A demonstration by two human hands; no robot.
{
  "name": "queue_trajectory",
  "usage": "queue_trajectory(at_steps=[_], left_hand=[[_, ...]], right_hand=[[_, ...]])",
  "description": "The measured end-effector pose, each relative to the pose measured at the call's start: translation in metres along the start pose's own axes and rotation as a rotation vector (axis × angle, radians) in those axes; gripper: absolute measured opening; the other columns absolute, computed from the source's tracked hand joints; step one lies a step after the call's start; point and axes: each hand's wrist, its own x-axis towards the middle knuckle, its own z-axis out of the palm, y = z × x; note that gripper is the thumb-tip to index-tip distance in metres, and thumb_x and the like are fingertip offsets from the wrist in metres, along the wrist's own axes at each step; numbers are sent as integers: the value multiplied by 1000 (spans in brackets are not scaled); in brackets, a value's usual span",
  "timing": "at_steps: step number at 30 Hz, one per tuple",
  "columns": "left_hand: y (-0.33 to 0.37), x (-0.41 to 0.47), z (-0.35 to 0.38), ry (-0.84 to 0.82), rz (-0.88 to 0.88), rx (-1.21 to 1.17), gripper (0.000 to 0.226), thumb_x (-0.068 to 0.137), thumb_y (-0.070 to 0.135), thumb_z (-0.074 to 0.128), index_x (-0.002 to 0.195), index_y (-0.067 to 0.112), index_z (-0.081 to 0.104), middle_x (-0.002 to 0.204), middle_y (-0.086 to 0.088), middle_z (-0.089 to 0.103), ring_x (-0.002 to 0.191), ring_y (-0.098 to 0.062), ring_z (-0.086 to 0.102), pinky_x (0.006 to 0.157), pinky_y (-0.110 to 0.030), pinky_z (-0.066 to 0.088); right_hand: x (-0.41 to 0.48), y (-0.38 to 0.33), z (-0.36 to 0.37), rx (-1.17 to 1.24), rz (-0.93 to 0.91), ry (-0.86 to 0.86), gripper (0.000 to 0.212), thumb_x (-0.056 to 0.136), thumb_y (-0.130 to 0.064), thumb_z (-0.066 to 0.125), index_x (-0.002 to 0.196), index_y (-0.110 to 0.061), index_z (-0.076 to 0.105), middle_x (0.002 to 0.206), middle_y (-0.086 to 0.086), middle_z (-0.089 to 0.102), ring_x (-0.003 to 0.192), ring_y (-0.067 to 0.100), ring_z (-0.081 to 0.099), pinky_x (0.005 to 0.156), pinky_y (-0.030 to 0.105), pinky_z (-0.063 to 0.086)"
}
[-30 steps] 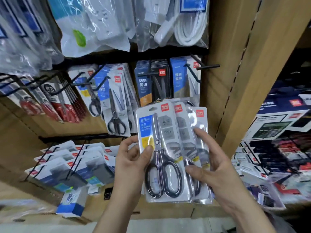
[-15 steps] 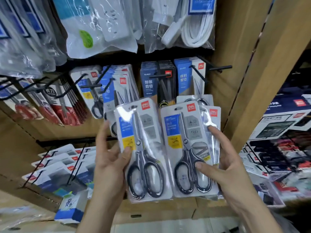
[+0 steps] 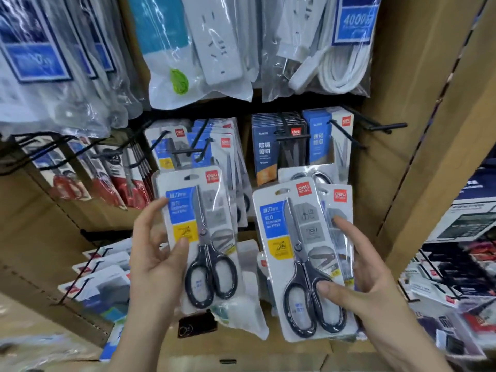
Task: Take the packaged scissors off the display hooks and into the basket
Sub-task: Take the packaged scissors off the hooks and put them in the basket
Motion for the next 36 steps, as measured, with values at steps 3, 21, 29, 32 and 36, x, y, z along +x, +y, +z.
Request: queue_trajectory(at_steps=[3,21,29,32,36], left_hand=[[-6,10,-23,69,-39,-102,66,92,-21,45,124,35,59,106,12,73,96,-11,68,74,-28,56],[-11,63,-66,205,125,295,38,101,23,55,132,44,50,137,20,51,132,-4,44,110,-30,39],[-30,112,-57,83,110,641,64,97,16,58,150,43,34,122,1,55,116,-23,52,91,-37,45],[-41,146,-48,65,72,734,66,93,5,55,147,40,39,105,-10,61,95,-29,56,71,-37,44],[-45,185,-35,33,60,802,69,91,0,49,148,37,38,106,-8,65,91,-32,63,68,-38,50]], right_hand=[[6,7,14,2,16,-55,87,69,-11,86,139,-44,48,144,-23,50,133,6,50,102,34,47],[27,12,73,63,34,-173,99,66,0,86,138,-53,44,144,-14,53,130,15,56,106,40,48],[28,17,80,81,49,-167,99,67,-5,90,141,-50,42,145,-5,55,130,23,56,106,44,47],[27,14,82,123,77,-150,99,68,15,75,141,-43,42,129,0,67,114,23,67,88,28,56],[29,12,86,134,82,-125,101,66,18,71,139,-45,40,119,5,72,106,24,71,80,26,57]])
